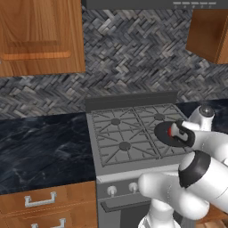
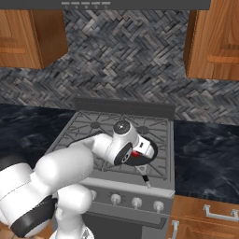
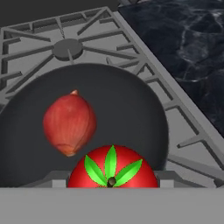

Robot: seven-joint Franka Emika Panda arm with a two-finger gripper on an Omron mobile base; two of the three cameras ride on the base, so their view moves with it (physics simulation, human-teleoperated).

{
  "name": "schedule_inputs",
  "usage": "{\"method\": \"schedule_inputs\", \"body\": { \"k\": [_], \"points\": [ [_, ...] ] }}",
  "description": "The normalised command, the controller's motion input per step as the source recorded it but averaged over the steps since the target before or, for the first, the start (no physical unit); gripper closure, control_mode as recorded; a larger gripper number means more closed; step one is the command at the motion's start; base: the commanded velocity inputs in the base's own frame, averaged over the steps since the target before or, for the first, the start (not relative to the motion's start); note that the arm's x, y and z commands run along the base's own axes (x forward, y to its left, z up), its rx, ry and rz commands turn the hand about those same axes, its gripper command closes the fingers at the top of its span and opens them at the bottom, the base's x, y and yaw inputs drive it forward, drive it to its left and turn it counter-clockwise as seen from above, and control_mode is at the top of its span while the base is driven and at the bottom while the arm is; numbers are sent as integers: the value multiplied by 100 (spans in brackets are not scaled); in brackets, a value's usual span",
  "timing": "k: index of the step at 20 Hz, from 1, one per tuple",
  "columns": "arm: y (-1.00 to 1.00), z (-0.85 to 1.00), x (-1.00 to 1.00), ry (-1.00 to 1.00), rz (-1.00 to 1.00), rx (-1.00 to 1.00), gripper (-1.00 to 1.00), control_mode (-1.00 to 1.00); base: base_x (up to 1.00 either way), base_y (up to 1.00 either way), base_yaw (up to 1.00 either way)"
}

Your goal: Place the pan on the front right burner on the stove. Then place the tomato and the onion in the pan and turn on the front right burner.

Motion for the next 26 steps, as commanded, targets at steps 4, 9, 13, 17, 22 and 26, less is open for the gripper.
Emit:
{"method": "schedule_inputs", "body": {
  "k": [4, 9, 13, 17, 22, 26],
  "points": [
    [-1, -10, 5, 0, 0, 0, 100, -100, 0, 0, 0],
    [0, -10, 20, -1, 0, 0, 100, -100, 0, 0, 0],
    [0, -8, 19, 0, 0, 0, 100, -100, 0, 0, 0],
    [-9, 0, 0, 0, 0, 0, 100, -100, 0, 0, 0],
    [-16, 0, 0, 0, 0, 0, 100, -100, 0, 0, 0],
    [-7, 0, 0, 0, 0, 0, 100, -100, 0, 0, 0]
  ]
}}
